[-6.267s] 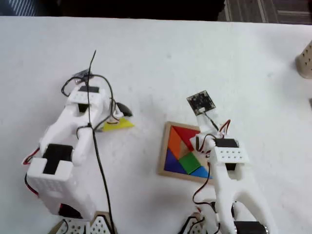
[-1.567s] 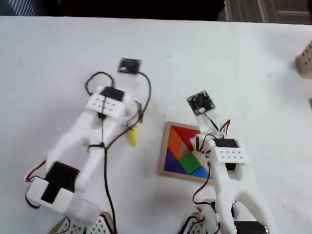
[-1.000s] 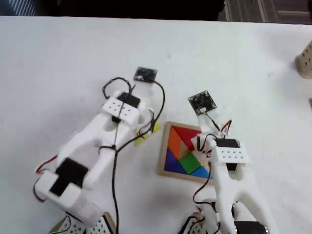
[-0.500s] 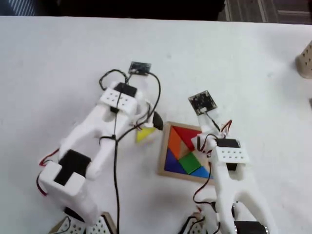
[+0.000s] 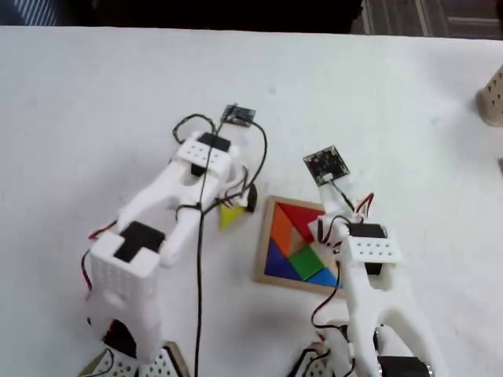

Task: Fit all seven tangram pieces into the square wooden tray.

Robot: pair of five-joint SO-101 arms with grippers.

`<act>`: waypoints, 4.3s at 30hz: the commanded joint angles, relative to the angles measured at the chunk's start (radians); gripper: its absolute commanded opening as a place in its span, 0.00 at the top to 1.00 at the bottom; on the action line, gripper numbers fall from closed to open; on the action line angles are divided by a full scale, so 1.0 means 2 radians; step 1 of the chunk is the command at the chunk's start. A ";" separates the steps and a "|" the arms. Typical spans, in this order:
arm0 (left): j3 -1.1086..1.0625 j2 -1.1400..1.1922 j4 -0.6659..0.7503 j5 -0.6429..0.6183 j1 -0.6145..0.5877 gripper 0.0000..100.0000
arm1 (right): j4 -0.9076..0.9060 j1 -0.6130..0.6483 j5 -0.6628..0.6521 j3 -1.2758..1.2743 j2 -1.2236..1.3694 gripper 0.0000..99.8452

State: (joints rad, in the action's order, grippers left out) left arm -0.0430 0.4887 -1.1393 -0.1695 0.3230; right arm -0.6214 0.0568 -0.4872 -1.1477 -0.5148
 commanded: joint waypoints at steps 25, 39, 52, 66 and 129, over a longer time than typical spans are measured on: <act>0.084 0.032 -0.021 -0.039 -0.002 0.75 | 0.003 -0.003 -0.005 0.004 -0.016 0.98; 0.088 0.026 -0.005 -0.057 -0.011 0.73 | 0.002 -0.003 -0.005 0.004 -0.016 0.98; 0.102 0.032 0.044 -0.130 -0.038 0.61 | 0.002 0.000 -0.018 0.003 -0.016 0.98; 0.292 0.155 -0.069 -0.107 -0.042 0.67 | 0.002 0.000 -0.019 0.003 -0.016 0.98; 0.444 0.210 -0.189 -0.071 -0.010 0.94 | 0.002 -0.002 -0.021 0.003 -0.016 0.98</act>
State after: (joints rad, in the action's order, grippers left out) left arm 0.8086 0.9260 -1.5014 -0.3168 0.2631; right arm -0.6214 0.0568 -0.5178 -1.1477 -0.5148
